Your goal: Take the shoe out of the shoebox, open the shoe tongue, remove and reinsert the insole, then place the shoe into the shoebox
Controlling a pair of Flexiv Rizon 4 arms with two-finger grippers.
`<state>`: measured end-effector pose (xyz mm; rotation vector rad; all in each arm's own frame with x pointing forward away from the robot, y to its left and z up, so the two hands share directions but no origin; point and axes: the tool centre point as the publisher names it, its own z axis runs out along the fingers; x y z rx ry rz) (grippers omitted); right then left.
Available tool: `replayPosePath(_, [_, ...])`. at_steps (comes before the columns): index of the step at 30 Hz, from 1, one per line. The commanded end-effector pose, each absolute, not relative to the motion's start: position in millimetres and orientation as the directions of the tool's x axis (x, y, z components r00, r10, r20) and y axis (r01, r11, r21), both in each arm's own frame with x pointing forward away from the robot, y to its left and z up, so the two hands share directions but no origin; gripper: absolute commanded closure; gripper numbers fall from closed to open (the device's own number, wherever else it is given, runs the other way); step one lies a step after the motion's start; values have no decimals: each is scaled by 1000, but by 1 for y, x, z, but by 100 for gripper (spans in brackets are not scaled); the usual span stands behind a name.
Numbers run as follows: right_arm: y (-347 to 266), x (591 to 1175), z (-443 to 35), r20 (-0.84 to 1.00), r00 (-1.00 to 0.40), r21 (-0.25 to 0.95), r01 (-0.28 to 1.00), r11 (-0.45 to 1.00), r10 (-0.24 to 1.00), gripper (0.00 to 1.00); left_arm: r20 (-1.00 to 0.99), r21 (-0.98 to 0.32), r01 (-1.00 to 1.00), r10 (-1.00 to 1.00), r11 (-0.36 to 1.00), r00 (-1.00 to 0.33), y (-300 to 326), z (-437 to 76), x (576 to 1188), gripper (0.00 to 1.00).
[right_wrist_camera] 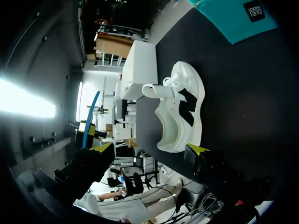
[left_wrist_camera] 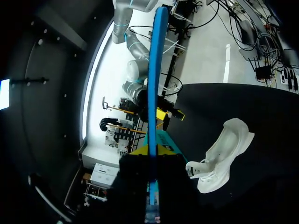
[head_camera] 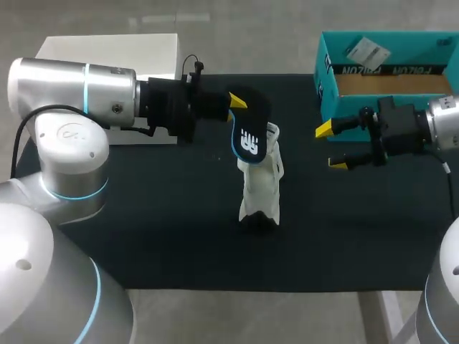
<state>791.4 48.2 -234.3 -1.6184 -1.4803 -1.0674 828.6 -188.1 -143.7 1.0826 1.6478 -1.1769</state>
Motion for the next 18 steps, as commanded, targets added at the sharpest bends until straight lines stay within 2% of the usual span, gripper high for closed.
replayPosePath(1, [2,772,-214,869,17,39,994,-103,495,0,-938,-266,943,172,198,-301,-188,-142,826,100])
replayPosePath(4, [-10,772,-218,835,9,71,990,-125,550,0,-938,-269,943,170,197,-303,-189,-141,824,100])
replayPosePath(11, [-30,778,-225,821,68,104,959,-265,567,0,-937,-275,941,165,199,-308,-191,-140,821,100])
replayPosePath(18, [-30,789,-231,822,64,110,957,-267,566,0,-932,-297,930,147,216,-332,-190,-140,819,100])
